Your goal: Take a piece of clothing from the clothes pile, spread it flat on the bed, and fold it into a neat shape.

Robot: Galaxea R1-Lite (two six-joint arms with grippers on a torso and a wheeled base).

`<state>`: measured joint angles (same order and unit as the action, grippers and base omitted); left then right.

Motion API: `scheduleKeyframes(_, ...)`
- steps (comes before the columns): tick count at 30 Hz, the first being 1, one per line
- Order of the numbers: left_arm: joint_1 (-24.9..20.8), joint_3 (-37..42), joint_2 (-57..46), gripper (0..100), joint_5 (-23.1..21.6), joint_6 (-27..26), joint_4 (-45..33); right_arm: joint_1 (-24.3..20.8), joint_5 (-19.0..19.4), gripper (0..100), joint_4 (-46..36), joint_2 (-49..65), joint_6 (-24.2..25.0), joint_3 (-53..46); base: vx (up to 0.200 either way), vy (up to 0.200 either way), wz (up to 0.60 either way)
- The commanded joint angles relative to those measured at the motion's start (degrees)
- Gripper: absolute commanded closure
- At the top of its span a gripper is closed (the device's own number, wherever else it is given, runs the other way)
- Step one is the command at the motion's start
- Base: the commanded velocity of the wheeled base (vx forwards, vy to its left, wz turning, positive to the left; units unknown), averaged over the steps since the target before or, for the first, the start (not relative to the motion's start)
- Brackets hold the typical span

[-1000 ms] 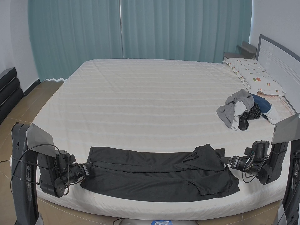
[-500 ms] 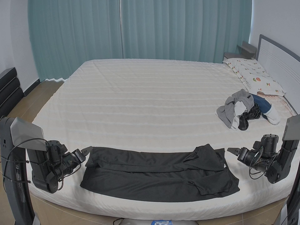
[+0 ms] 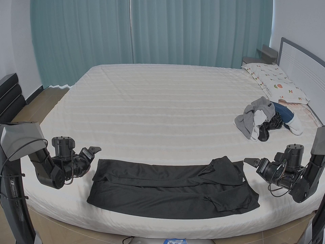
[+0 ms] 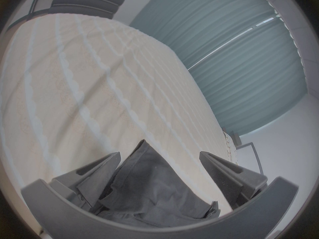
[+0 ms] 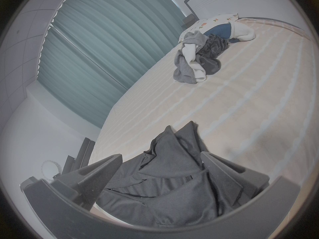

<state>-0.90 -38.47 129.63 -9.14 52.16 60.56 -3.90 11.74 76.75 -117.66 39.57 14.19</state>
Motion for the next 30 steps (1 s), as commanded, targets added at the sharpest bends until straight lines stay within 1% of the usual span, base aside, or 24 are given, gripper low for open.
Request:
scheduleKeyframes(1,-0.15,-8.02,2.38,0,0.44,5.05,-6.95,-2.78,-0.23,0,0.59,-6.88,1.03,3.48,0.000,0.000,0.00)
scheduleKeyframes(4,-0.06,-7.14,3.08,0,1.50,4.00,-7.13,-2.87,-0.84,0,0.77,-8.99,0.95,3.30,0.000,0.000,0.00)
scheduleKeyframes(6,0.20,-2.75,2.90,0,1.76,0.92,-6.86,-2.95,-2.34,0,1.03,-8.99,0.95,2.60,0.000,0.000,0.00)
scheduleKeyframes(9,0.02,0.59,2.82,0,1.58,-3.47,-5.98,-2.43,-2.86,0,1.56,-8.81,1.03,0.49,0.000,0.000,0.00)
scheduleKeyframes(12,-1.12,2.79,2.73,0,1.76,-5.32,-5.72,-1.46,-2.86,0,4.55,-9.87,1.12,-0.83,0.000,0.000,0.00)
scheduleKeyframes(14,-2.35,3.14,2.90,0,2.20,-5.93,-5.72,-1.11,-2.86,0,6.92,-10.48,1.03,-1.45,0.000,0.000,0.00)
scheduleKeyframes(18,-2.61,3.32,2.82,0,2.29,-6.02,-5.54,-1.90,-2.95,0,9.73,-11.54,1.03,-2.94,0.000,0.000,0.00)
scheduleKeyframes(26,-2.61,2.44,3.26,0,2.46,-6.11,-5.46,-2.43,-2.86,0,10.61,-11.71,1.12,-3.29,0.000,0.000,0.00)
scheduleKeyframes(27,-2.61,2.35,3.26,100,2.73,-6.11,-5.46,-2.43,-2.86,0,10.61,-11.71,1.12,-3.29,0.000,0.000,0.00)
scheduleKeyframes(30,-2.61,2.35,3.08,100,5.10,-6.20,-5.46,-2.43,-2.86,0,10.61,-11.80,1.12,-3.29,0.000,0.000,0.00)
